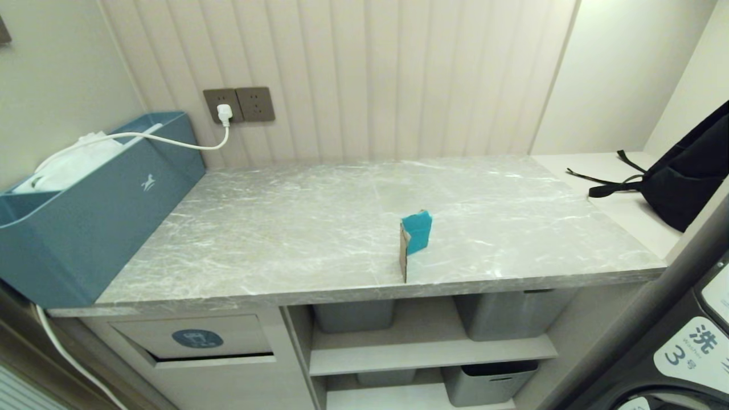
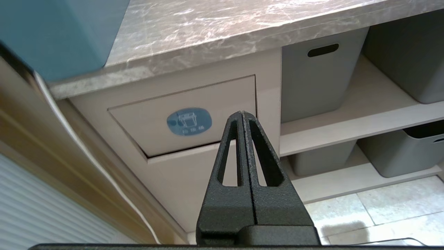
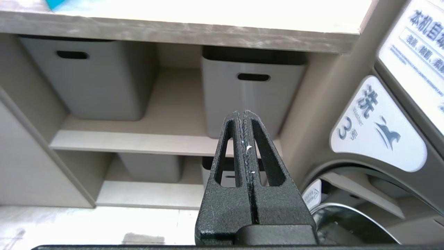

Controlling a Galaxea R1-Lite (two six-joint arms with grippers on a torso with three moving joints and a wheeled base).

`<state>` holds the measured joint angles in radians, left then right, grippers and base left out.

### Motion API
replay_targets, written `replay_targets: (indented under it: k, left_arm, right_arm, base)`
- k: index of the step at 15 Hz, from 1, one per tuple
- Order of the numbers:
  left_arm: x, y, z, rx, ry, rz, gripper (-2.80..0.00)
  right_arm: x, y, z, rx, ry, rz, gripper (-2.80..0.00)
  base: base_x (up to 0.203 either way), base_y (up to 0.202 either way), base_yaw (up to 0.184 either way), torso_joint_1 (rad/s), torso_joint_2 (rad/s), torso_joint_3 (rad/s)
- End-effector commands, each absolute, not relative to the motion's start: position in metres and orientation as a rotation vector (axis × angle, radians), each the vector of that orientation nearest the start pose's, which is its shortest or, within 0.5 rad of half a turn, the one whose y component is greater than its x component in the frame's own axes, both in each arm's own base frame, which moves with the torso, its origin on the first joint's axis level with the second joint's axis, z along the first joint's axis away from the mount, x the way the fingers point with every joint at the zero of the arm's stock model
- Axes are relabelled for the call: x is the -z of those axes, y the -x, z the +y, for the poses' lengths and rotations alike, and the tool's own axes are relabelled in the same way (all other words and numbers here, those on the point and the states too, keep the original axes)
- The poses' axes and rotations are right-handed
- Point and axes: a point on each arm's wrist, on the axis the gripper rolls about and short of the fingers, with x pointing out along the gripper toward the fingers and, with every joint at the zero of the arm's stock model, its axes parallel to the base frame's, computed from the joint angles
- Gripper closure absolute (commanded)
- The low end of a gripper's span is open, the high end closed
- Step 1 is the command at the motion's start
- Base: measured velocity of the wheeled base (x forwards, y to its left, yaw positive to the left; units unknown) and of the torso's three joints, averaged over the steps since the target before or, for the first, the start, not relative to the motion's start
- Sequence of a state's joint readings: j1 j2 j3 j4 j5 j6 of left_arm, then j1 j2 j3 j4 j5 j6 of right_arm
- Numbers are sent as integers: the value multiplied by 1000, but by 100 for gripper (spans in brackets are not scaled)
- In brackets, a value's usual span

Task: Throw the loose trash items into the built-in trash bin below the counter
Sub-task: Pick up the garbage

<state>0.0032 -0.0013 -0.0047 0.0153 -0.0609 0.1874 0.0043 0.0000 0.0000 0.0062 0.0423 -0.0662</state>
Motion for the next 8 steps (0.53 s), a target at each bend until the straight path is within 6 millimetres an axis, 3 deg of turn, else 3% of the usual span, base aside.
replay_targets:
  k: [1,8]
  left_arm:
    - [-75,23,-1,59,-188,5,0]
    - [-75,23,-1,61,-185,13,0]
  right_arm:
    - [-75,23,1,-48,69,3,0]
    - [-75,23,1,-45,55,3,0]
  base:
    - [0,0,0,0,0,0]
    - [0,0,0,0,0,0]
